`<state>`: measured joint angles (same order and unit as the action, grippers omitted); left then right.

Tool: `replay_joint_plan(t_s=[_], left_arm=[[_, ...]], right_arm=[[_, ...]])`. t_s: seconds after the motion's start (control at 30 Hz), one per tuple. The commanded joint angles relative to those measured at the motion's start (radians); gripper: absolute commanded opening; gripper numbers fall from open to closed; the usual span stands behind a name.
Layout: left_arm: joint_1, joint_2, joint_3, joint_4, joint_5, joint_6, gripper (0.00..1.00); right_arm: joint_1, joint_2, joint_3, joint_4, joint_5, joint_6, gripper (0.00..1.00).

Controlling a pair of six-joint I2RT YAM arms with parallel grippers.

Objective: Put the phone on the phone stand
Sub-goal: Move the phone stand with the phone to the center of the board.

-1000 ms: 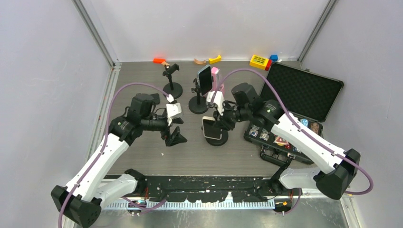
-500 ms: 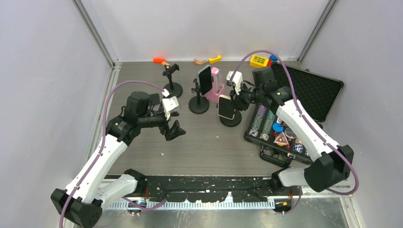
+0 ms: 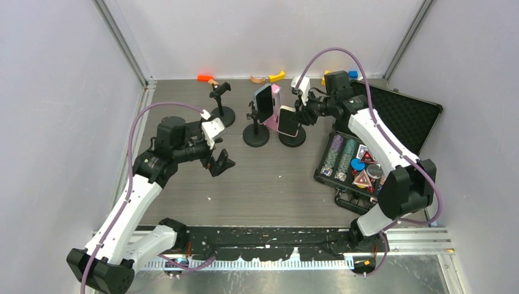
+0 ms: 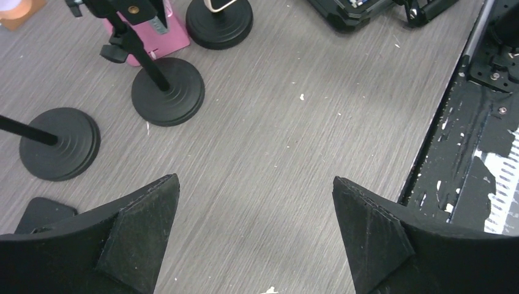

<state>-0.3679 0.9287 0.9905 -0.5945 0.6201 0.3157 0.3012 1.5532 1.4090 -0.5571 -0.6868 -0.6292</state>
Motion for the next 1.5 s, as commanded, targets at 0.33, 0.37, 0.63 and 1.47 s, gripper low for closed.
replay_joint_plan(t_s=[0.33,0.37,0.63,1.47], left_arm=[[0.088,0.024,0.007,0.044,-0.05,-0.006,1.0],[0.091,0.025,0.007,0.051,-0.061,-0.01,1.0],[0.12,0.086,0.039,0.106,-0.299,-0.092,1.0],[0.309,0.579,0.214,0.673,-0.108,-0.223,1.0]], right_arm=[[-0.047,0.052,0.135,-0.085,-0.036,-0.101,0.25],[-0.047,0.053,0.135,-0.089,-0.033,-0.096,0.28],[-0.047,0.025,0.133,-0.114,-0.008,-0.068,0.68],[-0.045,-0.483,-0.223,0.09,-0.026,0.257,0.81]])
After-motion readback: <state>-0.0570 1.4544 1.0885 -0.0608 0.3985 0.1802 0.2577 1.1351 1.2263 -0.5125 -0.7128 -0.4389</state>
